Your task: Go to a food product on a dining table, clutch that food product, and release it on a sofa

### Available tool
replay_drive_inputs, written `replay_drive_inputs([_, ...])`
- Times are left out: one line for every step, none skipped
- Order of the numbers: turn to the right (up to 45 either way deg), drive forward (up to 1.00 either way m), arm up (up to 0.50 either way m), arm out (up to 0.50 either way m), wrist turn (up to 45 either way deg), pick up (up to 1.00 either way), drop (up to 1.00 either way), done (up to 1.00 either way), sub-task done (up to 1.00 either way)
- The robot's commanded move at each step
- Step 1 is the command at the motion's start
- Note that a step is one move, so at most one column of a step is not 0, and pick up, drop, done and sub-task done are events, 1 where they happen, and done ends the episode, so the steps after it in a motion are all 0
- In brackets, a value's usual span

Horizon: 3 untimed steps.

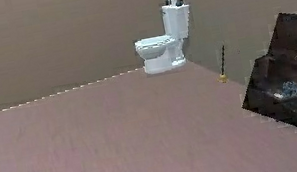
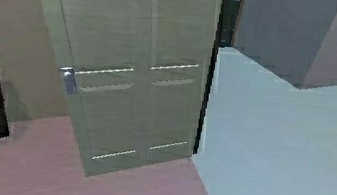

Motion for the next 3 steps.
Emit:
replay_drive_inputs([0.0,0.45,0.00,0.00,0.0,0.00,0.00,0.00,0.00])
replay_drive_inputs([-45.0,0.00,0.00,0.00,0.0,0.00,0.00,0.00,0.00])
replay_drive_inputs([-36.0,0.00,0.00,0.00,0.0,0.00,0.00,0.00,0.00])
